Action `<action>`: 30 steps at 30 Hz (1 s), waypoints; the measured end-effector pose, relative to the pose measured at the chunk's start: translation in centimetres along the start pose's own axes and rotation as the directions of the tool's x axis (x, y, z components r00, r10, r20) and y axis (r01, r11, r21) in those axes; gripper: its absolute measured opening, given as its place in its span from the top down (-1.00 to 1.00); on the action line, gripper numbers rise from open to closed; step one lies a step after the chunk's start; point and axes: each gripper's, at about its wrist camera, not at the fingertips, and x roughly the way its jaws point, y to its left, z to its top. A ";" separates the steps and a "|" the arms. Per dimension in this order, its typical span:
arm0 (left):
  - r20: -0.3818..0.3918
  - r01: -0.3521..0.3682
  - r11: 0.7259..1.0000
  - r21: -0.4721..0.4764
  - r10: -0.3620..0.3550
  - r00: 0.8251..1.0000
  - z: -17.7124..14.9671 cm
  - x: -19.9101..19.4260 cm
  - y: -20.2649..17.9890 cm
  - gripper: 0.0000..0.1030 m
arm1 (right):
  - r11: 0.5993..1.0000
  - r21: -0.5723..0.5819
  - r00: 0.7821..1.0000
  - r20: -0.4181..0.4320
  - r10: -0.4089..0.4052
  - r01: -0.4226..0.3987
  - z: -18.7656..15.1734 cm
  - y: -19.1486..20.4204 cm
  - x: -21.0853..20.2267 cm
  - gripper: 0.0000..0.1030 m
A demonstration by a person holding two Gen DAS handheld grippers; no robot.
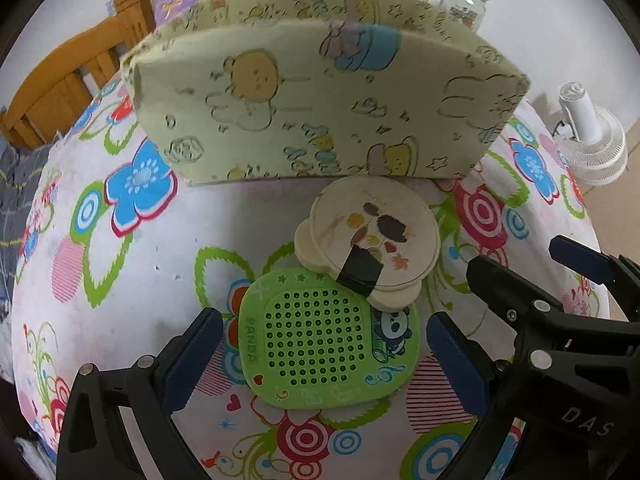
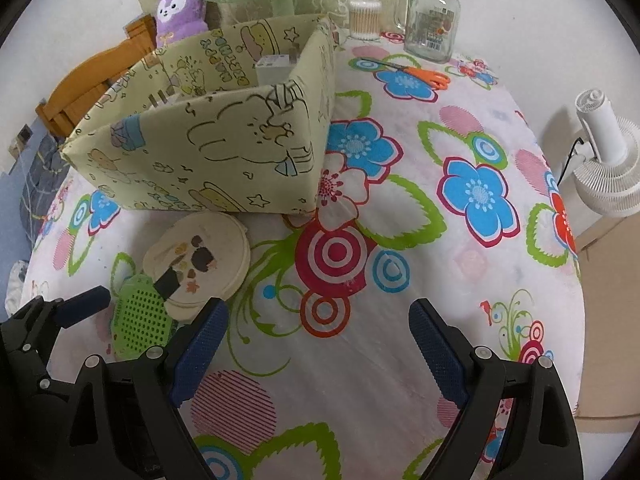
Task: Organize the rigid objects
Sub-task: 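Grasp the green PANDA case with the left tool while the right grasps the beige hedgehog case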
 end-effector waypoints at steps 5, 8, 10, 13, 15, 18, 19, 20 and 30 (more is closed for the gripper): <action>0.002 -0.006 1.000 -0.017 0.006 1.000 -0.2 0.5 -0.1 -1.00 | 1.000 0.009 1.000 -0.014 0.009 -0.009 0.0 -0.1 0.6 -0.81; 0.001 -0.033 0.999 -0.012 0.033 0.999 -0.1 0.9 -0.7 -0.99 | 1.000 0.006 1.000 -0.019 0.006 -0.006 0.1 0.0 0.9 -0.81; 0.000 -0.053 0.998 -0.017 0.053 0.999 -0.1 1.0 -0.8 -0.99 | 1.000 0.002 1.000 -0.025 0.004 -0.004 0.1 0.1 1.1 -0.81; 0.000 -0.085 0.996 -0.032 0.085 0.996 -0.1 1.1 -1.0 -1.00 | 1.000 0.000 0.999 -0.031 0.008 -0.008 0.1 0.2 1.3 -0.81; 0.002 -0.091 0.994 -0.052 0.091 0.996 -0.2 1.1 -0.6 -1.00 | 1.000 0.001 1.000 -0.031 0.006 -0.006 0.2 0.2 1.4 -0.81; -0.003 -0.096 0.993 -0.065 0.096 0.995 -0.1 1.1 -1.0 -1.00 | 1.000 0.007 0.999 -0.033 0.006 -0.005 0.3 0.2 1.5 -0.81; -0.006 -0.097 0.993 -0.066 0.097 0.995 0.0 1.2 -1.0 -1.00 | 1.000 0.011 0.999 -0.034 0.006 -0.006 0.3 0.2 1.5 -0.81; -0.009 -0.096 0.993 -0.069 0.096 0.995 0.0 1.2 -1.2 -1.00 | 1.000 0.013 0.999 -0.035 0.007 -0.007 0.3 0.1 1.6 -0.81; 0.005 -0.073 0.997 -0.028 0.073 0.997 -0.6 0.3 -0.9 -0.84 | 1.000 -0.007 0.999 -0.037 0.008 -0.008 0.2 1.3 1.5 -0.81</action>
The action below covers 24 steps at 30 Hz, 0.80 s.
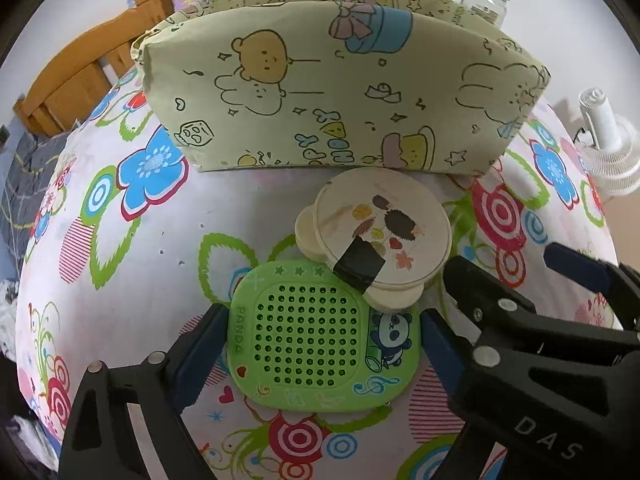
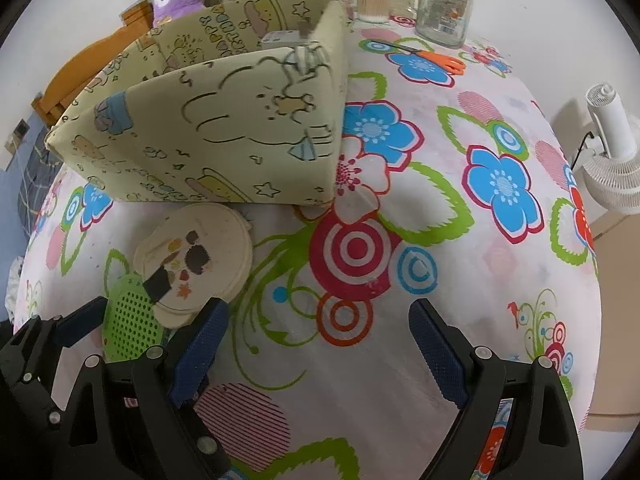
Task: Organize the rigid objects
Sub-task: 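Grasp the green PANDA case with the left tool while the right grasps the beige hedgehog case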
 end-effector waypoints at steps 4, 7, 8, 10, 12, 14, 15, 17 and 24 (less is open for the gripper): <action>-0.010 0.010 1.000 0.019 -0.009 1.000 -0.3 -0.6 0.8 -0.84 | 1.000 -0.013 1.000 0.006 0.002 -0.002 0.1 0.7 -0.2 -0.81; -0.018 0.014 0.999 0.030 -0.014 1.000 -0.3 -0.6 1.2 -0.84 | 1.000 0.009 1.000 0.001 0.022 -0.022 0.2 1.1 -0.2 -0.81; -0.021 0.016 0.999 0.033 -0.015 1.000 -0.4 -0.7 1.3 -0.84 | 1.000 0.012 1.000 0.001 0.026 -0.026 0.3 1.3 -0.2 -0.81; -0.028 0.020 0.999 0.049 -0.018 0.999 -0.5 -0.8 1.8 -0.84 | 1.000 0.006 1.000 -0.003 0.030 -0.030 0.4 1.7 -0.2 -0.81; -0.034 0.020 0.998 0.062 -0.018 0.999 -0.7 -0.8 2.4 -0.85 | 0.999 0.004 0.999 -0.008 0.036 -0.036 0.5 2.1 -0.2 -0.81; -0.040 0.020 0.997 0.076 -0.017 0.999 -0.8 -0.9 2.9 -0.84 | 0.999 0.002 0.999 -0.007 0.041 -0.041 0.6 2.6 -0.3 -0.81; -0.042 0.020 0.996 0.082 -0.017 0.999 -0.9 -0.9 3.2 -0.84 | 0.999 0.002 0.999 -0.007 0.042 -0.042 0.6 2.8 -0.3 -0.81; -0.041 0.026 0.996 0.091 -0.023 0.999 -1.0 -1.0 3.8 -0.84 | 0.999 0.004 0.999 -0.008 0.043 -0.043 0.9 3.3 -0.3 -0.82; -0.030 0.016 0.996 0.087 -0.013 0.999 -0.3 -1.2 6.2 -0.85 | 0.999 -0.002 0.999 -0.015 0.045 -0.045 1.6 5.3 0.2 -0.82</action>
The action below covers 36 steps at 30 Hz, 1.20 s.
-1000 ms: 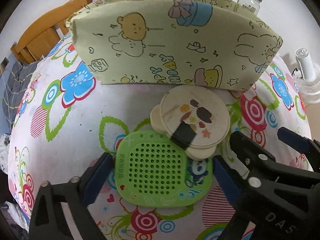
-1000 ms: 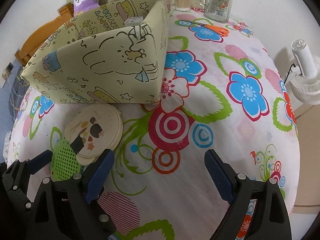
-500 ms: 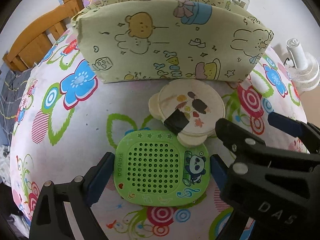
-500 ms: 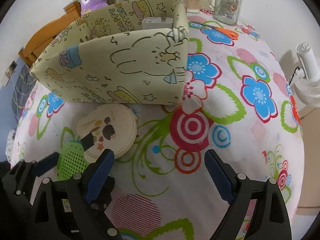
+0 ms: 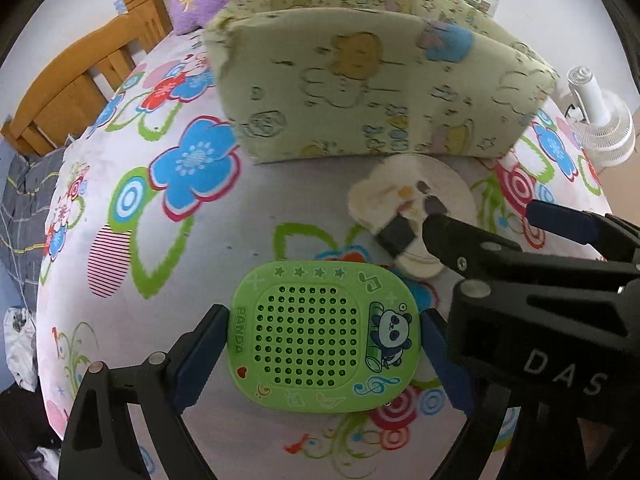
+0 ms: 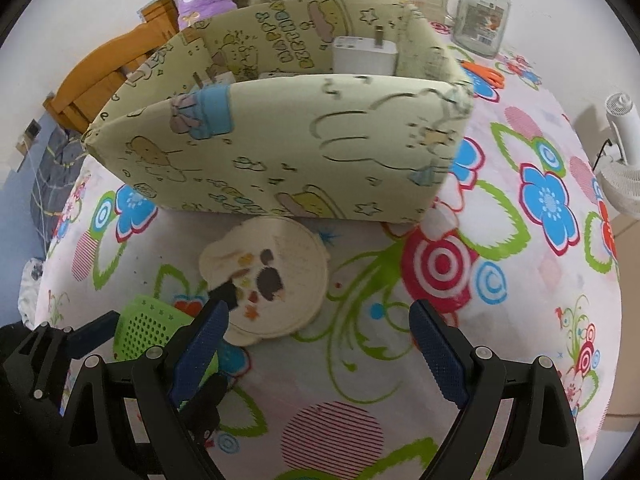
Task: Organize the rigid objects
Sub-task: 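Grasp the green PANDA case with the left tool while the right grasps the beige hedgehog case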
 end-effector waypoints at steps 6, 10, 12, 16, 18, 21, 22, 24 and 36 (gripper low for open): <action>-0.009 -0.018 1.000 -0.001 0.018 1.000 1.0 0.6 2.3 -0.84 | 1.000 -0.004 1.000 -0.013 -0.001 0.001 0.6 1.1 0.9 -0.82; 0.012 -0.025 1.000 0.015 0.024 1.000 1.8 1.1 2.4 -0.85 | 1.000 -0.002 1.000 -0.021 -0.008 0.008 1.1 1.5 1.4 -0.82; 0.012 -0.021 0.999 0.031 0.021 1.000 2.2 1.3 2.4 -0.85 | 1.000 -0.004 1.000 -0.028 -0.010 0.010 1.2 2.0 1.8 -0.82; 0.008 -0.018 0.999 0.048 0.018 1.000 2.4 1.5 1.4 -0.85 | 1.000 -0.016 0.999 -0.040 -0.011 0.011 1.6 2.5 2.5 -0.82; 0.010 -0.014 0.999 0.052 0.013 1.000 2.5 1.5 1.4 -0.85 | 1.000 -0.025 0.999 -0.046 -0.015 0.013 1.9 2.9 3.0 -0.82; 0.005 -0.016 0.998 0.055 0.016 1.000 2.6 1.8 1.6 -0.85 | 0.999 -0.042 0.999 -0.044 -0.028 0.026 2.3 3.4 3.6 -0.84; 0.003 -0.017 0.998 0.053 0.017 1.000 2.3 1.7 1.3 -0.85 | 0.998 -0.049 0.998 -0.044 -0.033 0.031 2.3 3.6 3.7 -0.86; -0.003 -0.012 0.999 0.042 0.012 1.000 2.9 2.3 2.2 -0.85 | 0.997 -0.060 0.998 -0.043 -0.042 0.040 2.5 4.0 4.0 -0.87; 0.004 -0.010 1.000 0.026 0.010 1.000 3.1 2.6 2.6 -0.85 | 0.988 -0.138 0.998 -0.003 -0.067 0.066 1.9 5.2 5.0 -0.78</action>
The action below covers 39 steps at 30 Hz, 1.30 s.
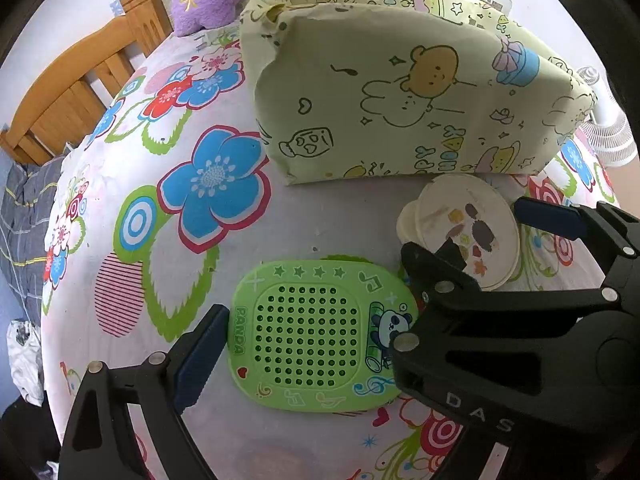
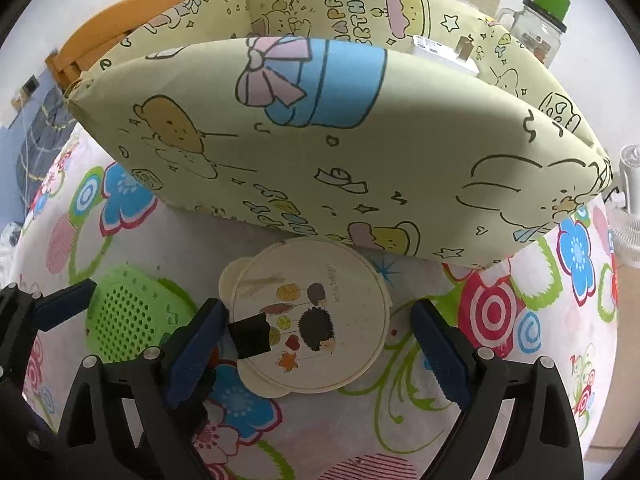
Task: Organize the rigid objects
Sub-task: 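Grasp the green PANDA case with the left tool while the right grasps the beige hedgehog case, then lift both cases and carry them over the fabric box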
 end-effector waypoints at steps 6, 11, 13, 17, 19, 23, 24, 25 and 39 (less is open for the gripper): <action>0.003 -0.010 1.000 -0.001 0.010 1.000 -0.5 -0.5 -1.0 -0.85 | 1.000 -0.021 1.000 0.015 0.009 -0.009 -0.7 0.4 -0.7 -0.55; 0.004 -0.016 1.000 0.005 0.016 1.000 -0.7 -0.8 -1.6 -0.85 | 1.000 0.021 1.000 0.016 0.021 -0.021 -1.3 -0.6 -1.6 -0.54; 0.005 -0.017 1.000 0.014 0.017 1.000 -0.8 -0.9 -1.9 -0.84 | 0.999 0.037 1.000 0.011 0.026 -0.026 -1.8 -0.9 -1.8 -0.54; 0.010 -0.014 1.000 0.021 0.014 1.000 -1.1 -1.3 -2.8 -0.85 | 0.998 0.057 1.000 0.013 0.025 -0.026 -2.5 -1.8 -2.5 -0.54; 0.017 -0.012 1.000 0.027 0.011 1.000 -1.2 -1.6 -3.4 -0.85 | 0.998 0.061 1.000 0.020 0.022 -0.023 -2.8 -2.3 -2.9 -0.54; 0.031 -0.009 0.999 0.039 0.008 1.000 -1.3 -2.3 -4.5 -0.84 | 0.997 0.073 0.999 0.034 0.013 -0.015 -3.1 -3.0 -4.2 -0.54; 0.035 -0.010 0.999 0.043 0.008 0.999 -1.3 -2.5 -4.8 -0.84 | 0.997 0.077 0.999 0.038 0.010 -0.013 -3.3 -3.4 -4.5 -0.54; 0.037 -0.009 0.999 0.045 0.008 0.999 -1.3 -2.7 -5.0 -0.84 | 0.997 0.082 0.999 0.040 0.010 -0.013 -3.4 -3.7 -4.8 -0.54; 0.100 -0.006 0.998 0.069 -0.001 0.995 -1.5 -6.9 -7.7 -0.84 | 0.993 0.116 0.993 0.113 -0.020 0.007 -4.5 -6.8 -9.9 -0.54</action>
